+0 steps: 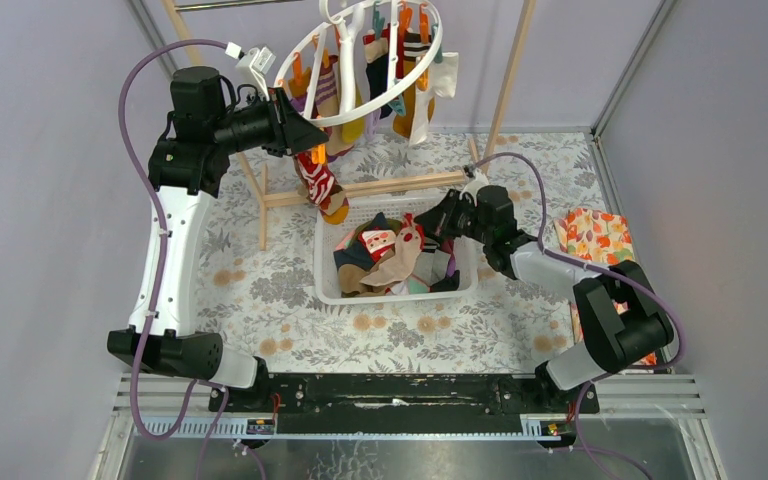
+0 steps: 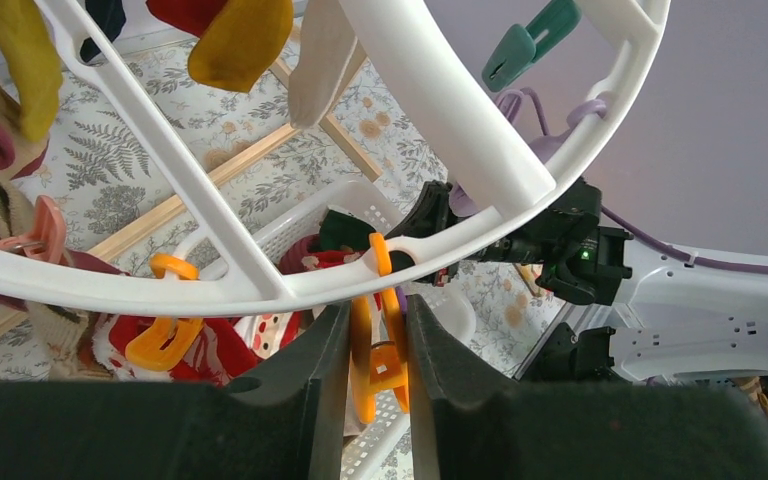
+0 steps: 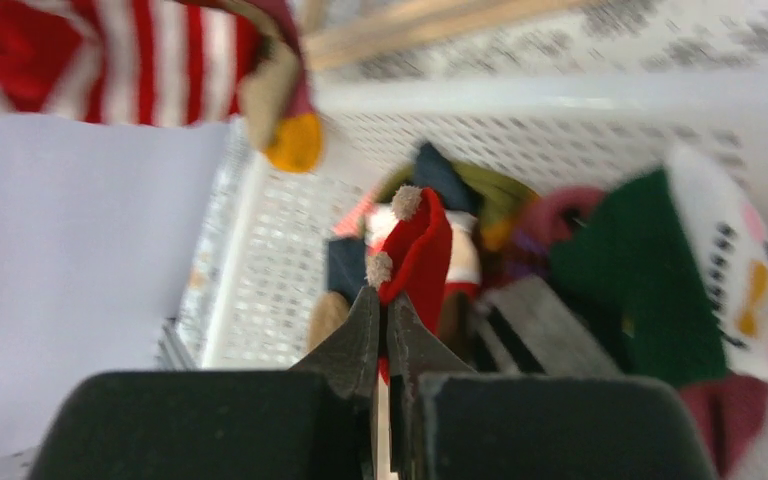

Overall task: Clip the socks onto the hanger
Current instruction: Pick up the sock from the bin, then clamp the sock onto the hanger.

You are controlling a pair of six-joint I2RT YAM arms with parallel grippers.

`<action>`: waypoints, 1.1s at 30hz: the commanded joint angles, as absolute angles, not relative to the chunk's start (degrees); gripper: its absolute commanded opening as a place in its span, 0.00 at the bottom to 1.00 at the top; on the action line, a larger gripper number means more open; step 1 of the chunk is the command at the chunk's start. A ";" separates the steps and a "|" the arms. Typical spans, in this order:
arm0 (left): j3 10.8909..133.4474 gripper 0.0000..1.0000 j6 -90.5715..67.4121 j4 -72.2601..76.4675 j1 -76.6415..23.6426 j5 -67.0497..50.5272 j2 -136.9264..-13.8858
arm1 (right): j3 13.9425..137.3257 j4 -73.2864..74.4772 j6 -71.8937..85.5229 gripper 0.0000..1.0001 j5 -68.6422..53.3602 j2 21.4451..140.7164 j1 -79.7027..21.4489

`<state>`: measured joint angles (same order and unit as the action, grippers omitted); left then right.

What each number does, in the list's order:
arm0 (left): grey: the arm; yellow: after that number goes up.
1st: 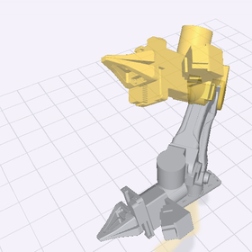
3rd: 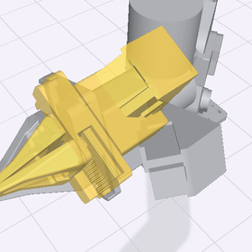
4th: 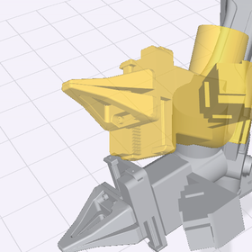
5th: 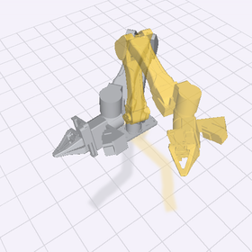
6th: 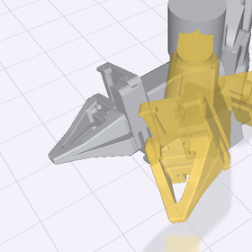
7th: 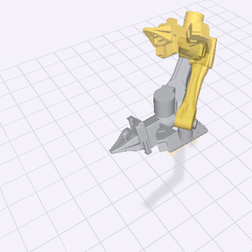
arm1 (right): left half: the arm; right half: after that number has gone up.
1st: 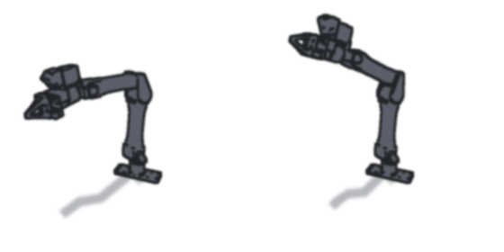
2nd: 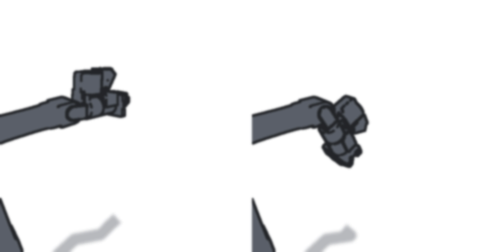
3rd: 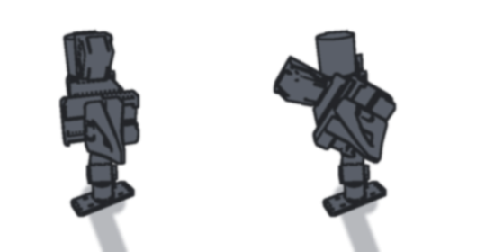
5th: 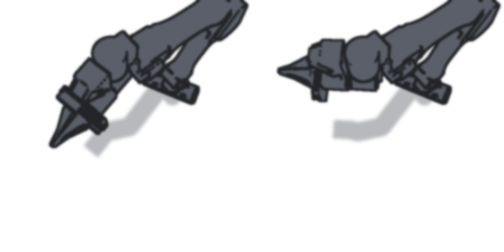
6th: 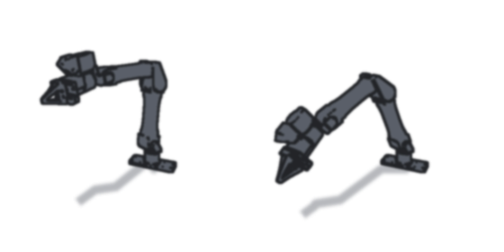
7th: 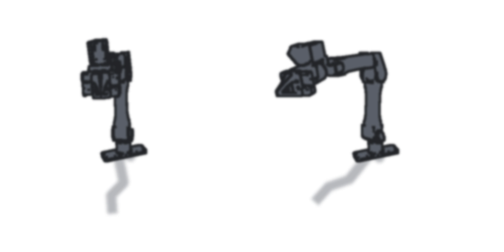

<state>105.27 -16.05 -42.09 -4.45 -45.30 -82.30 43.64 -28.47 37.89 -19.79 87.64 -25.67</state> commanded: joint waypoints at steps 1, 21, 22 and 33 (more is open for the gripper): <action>104.98 0.00 -15.82 -42.01 -4.57 -48.84 -81.05 | 45.01 -45.25 43.41 0.00 -30.39 83.43 -25.92; 104.19 0.01 -18.66 -38.17 -4.57 -59.67 -79.94 | 64.38 -93.54 81.77 0.00 -52.79 100.81 -33.52; 103.87 0.01 -19.09 -37.62 -4.57 -59.98 -79.59 | 65.70 -95.51 83.06 0.00 -52.32 101.83 -33.92; 99.94 0.01 -24.60 -31.57 -4.57 -62.15 -78.76 | 74.25 -97.99 86.80 0.00 -47.90 108.46 -35.82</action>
<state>101.54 -22.02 -37.28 -4.38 -57.25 -80.34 70.50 -89.60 85.06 -50.00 107.68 -34.70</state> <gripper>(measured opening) 0.285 0.022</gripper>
